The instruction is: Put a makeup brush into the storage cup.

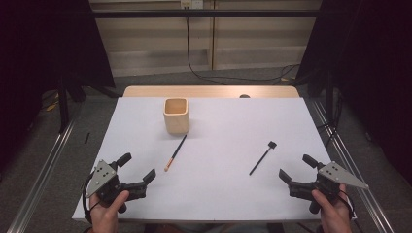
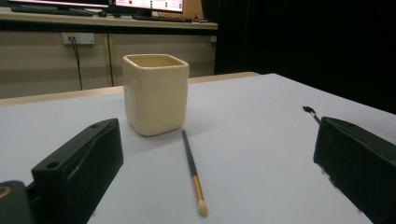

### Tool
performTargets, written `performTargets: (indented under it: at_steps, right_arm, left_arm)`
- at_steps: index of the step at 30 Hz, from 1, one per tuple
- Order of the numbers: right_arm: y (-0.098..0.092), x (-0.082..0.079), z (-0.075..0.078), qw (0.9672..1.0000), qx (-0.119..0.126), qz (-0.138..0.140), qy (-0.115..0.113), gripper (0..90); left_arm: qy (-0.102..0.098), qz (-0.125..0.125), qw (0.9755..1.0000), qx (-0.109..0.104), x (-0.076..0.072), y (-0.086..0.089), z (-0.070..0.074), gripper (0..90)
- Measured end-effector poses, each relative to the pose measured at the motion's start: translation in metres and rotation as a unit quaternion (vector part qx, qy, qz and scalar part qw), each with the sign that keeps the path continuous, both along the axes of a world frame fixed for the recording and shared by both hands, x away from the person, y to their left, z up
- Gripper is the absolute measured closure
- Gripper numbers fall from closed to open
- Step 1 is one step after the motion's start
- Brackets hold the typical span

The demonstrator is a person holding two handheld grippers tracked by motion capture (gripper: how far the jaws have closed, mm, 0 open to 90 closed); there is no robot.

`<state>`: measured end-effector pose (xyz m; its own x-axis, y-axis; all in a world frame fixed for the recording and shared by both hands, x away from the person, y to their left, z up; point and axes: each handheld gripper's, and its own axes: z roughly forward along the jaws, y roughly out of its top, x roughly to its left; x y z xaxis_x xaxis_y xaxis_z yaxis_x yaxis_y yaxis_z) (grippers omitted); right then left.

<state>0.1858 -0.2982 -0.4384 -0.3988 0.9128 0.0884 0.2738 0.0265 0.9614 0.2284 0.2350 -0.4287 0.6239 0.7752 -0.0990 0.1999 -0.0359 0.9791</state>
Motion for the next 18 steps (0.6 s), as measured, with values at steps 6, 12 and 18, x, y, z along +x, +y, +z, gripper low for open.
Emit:
performTargets:
  at_steps: [6,12,18]
  right_arm:
    - [-0.0019,0.0017,-0.0011,1.0000,-0.003,-0.002,0.000,1.2]
    - [0.0001,0.0015,-0.0007,1.0000,-0.005,0.000,-0.004,0.9]
    - [0.0035,-0.0006,0.0016,0.9998,-0.010,0.012,-0.014,0.0]
  left_arm:
    - [0.003,-0.001,0.9999,0.010,0.0005,-0.0009,0.0002,1.7]
    - [0.008,-0.006,0.9999,0.013,-0.0009,-0.0017,0.0005,2.1]
    - [0.008,-0.010,0.9999,0.010,-0.0026,-0.0015,0.0018,2.7]
